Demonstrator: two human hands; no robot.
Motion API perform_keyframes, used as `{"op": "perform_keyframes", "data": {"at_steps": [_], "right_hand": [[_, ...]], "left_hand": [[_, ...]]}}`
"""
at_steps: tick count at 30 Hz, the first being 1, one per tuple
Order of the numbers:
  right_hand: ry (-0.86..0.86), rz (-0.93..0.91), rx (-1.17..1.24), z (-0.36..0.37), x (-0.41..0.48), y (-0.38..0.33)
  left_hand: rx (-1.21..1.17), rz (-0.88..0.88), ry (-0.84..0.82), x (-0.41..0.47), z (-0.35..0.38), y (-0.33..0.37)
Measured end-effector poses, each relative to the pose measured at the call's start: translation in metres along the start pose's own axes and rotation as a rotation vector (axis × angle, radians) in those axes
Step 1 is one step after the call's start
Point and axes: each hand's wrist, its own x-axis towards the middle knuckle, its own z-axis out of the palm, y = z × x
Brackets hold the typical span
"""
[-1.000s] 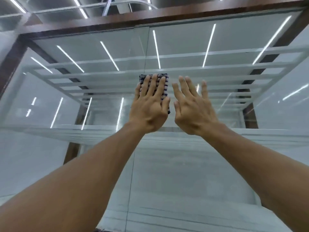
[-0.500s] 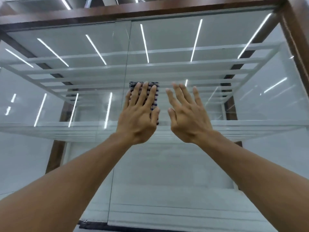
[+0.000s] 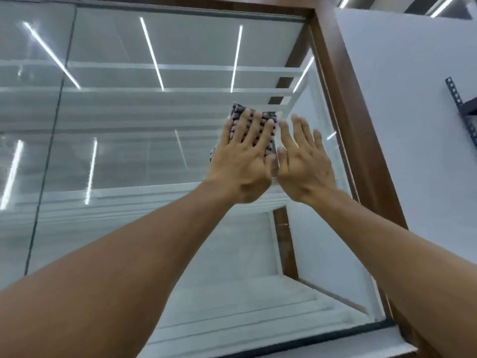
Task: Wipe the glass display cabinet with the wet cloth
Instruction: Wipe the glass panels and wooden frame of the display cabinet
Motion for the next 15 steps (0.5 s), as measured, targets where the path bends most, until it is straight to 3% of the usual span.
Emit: {"op": "perform_keyframes", "data": {"at_steps": [2, 5, 8, 12, 15], "right_hand": [[0.009, 0.035, -0.128, -0.01, -0.003, 0.031], [0.0, 0.1, -0.232, -0.022, -0.015, 0.071], [0.031, 0.057, -0.116, -0.023, -0.029, 0.09], [0.157, 0.079, 0.142, -0.023, -0.034, 0.098], [0.183, 0.077, 0.195, -0.021, -0.035, 0.1]], "left_hand": [[0.051, 0.148, -0.039, -0.004, 0.009, 0.019], [0.044, 0.089, 0.007, 0.019, 0.011, 0.026], [0.009, -0.013, 0.032, 0.063, 0.01, 0.05], [0.017, 0.057, 0.007, 0.084, 0.02, 0.104], [0.048, 0.094, 0.004, 0.072, 0.03, 0.117]]}}
